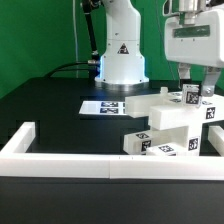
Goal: Assemble chair
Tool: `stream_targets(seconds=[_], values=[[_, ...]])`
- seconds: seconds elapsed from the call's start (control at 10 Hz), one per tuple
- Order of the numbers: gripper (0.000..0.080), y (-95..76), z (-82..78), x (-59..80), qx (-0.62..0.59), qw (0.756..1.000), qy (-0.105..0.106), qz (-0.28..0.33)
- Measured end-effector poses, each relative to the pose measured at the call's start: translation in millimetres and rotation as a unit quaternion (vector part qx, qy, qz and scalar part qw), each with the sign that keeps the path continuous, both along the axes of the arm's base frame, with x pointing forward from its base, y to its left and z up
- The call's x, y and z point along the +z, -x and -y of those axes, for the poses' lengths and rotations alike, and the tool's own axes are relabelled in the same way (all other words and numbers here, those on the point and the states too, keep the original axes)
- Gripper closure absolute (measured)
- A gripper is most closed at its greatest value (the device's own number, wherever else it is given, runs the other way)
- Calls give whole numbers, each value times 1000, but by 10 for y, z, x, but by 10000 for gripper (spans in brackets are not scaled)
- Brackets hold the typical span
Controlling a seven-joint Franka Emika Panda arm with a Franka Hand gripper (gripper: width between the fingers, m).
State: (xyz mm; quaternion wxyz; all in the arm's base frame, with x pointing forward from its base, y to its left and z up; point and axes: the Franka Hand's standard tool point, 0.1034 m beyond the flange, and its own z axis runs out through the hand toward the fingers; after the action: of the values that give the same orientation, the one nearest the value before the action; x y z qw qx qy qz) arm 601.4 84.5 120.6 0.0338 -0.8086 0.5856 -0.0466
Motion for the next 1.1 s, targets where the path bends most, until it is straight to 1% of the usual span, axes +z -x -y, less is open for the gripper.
stream_targets(seconds=[0.1,0.4,0.6,0.9,1.1], values=[[150,-4,-9,2,74,997,9,1],[150,-4,-11,0,193,981,23,2],[150,-4,0,-1,283,958,37,0],[150,-5,12,-1,368,929,47,0],[150,-6,32,-2,455,888,60,-3]])
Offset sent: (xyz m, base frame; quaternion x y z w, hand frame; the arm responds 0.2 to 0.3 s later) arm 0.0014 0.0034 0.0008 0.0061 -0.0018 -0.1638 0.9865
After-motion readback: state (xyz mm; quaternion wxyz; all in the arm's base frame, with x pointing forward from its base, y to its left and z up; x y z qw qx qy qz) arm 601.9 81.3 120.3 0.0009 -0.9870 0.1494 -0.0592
